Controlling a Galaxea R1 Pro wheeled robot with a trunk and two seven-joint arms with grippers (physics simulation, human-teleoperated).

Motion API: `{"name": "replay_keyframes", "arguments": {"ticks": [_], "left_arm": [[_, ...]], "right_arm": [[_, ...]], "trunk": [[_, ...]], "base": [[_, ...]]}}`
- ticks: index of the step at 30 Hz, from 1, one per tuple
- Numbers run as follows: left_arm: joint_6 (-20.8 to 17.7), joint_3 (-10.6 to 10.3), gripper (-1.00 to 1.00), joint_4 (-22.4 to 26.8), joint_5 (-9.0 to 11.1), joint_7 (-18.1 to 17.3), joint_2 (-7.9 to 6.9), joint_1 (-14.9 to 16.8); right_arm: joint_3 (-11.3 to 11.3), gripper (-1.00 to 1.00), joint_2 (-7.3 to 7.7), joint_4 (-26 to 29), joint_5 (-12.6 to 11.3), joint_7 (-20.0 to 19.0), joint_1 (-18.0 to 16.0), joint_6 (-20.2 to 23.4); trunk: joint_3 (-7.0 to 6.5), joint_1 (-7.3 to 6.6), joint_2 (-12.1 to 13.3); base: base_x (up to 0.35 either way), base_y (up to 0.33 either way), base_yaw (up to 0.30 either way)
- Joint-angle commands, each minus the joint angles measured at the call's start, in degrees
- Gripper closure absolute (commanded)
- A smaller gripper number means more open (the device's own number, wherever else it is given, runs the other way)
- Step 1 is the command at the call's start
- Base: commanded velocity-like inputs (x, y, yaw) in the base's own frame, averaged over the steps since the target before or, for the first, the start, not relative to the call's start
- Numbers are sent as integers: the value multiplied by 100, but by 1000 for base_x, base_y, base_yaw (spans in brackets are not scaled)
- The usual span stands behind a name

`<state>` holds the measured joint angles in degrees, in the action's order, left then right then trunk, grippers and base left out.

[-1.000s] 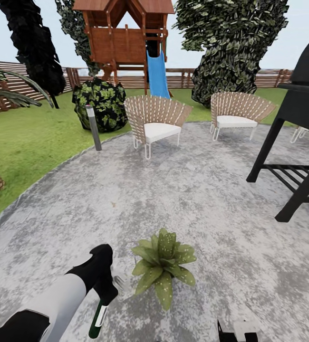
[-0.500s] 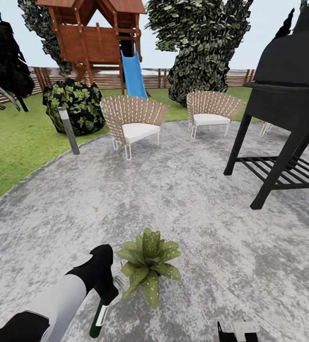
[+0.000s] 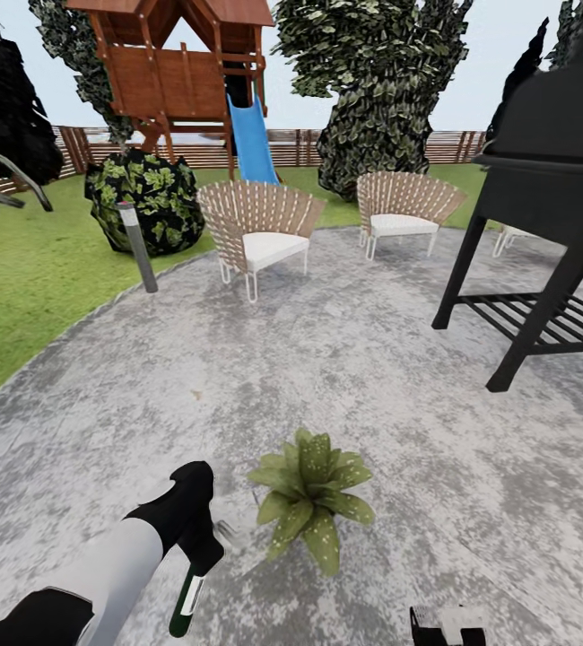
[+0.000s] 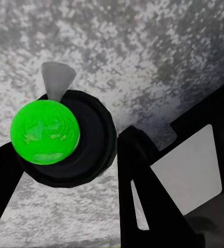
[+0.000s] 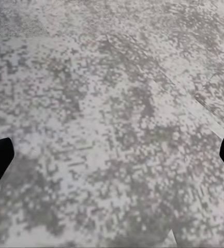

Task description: Pick up the pesticide atomizer in the garden and spray insectifuge to fully cover both potted plants in the garden.

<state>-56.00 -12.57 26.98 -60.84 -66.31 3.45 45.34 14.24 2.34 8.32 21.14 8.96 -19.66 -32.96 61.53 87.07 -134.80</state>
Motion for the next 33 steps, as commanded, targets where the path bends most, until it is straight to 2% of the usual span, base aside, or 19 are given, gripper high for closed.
{"name": "replay_keyframes", "arguments": {"ticks": [1, 15, 33], "left_arm": [[-33, -10, 100, 9, -50, -59, 1, 1], [-33, 18, 100, 21, -42, -57, -3, 4], [-33, 18, 100, 27, -51, -61, -33, 19]], "right_arm": [[25, -100, -6, -6, 59, 36, -5, -17], [31, -100, -8, -6, 57, 36, -6, -17], [26, -100, -6, -14, 57, 36, -4, -17]], "trunk": [[5, -1, -2], [5, -1, -2], [5, -1, -2]], "base": [[64, 304, -52], [80, 280, -276], [14, 8, -300]]}}
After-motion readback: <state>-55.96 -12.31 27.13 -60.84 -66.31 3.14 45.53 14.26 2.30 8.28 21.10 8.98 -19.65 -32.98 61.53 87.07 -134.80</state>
